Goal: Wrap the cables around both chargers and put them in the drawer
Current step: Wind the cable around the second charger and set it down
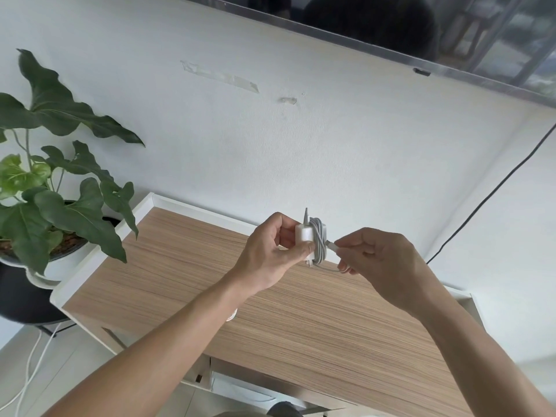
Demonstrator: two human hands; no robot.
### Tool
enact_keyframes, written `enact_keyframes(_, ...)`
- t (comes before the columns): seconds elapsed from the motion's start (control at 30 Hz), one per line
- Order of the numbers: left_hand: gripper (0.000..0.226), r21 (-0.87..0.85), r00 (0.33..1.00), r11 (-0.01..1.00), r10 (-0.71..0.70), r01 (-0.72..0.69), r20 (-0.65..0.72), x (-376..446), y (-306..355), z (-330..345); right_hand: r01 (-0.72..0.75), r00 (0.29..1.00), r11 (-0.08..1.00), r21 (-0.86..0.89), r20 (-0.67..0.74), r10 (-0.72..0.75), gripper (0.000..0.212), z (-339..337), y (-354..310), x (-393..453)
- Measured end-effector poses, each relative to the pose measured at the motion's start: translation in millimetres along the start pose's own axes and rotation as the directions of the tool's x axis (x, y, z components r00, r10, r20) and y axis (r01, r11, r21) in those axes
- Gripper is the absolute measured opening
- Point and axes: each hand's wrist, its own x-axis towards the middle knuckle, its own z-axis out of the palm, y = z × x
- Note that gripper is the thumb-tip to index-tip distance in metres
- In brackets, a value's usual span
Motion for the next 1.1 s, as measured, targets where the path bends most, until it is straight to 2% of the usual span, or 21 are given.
enact_keyframes(0.2,0.027,-0.134,0.998,0.989,-0.053,0.058,0.042,0,-2,-3,-0.001,1.0,0.996,-0.084,-0.021,0.0,0.007,0,-4,3)
enact_keyframes(0.5,0.025,-0.312,0.987,0.941,-0.094,0.13,0.129,5,10,-9,-0.022,1.0,0.999,-0.027,-0.003,0.021,0.011,6,-12,9)
enact_keyframes(0.7,0.037,-0.291,0.981,0.944,-0.112,0.154,0.157,6,10,-13,-0.008,0.998,0.999,-0.042,0.055,0.01,0.012,7,-13,10)
enact_keyframes(1.1,0.032,-0.307,0.96,0.923,-0.168,0.233,0.223,9,9,-18,0.087,0.979,0.973,-0.214,0.199,-0.044,0.012,-1,-18,23)
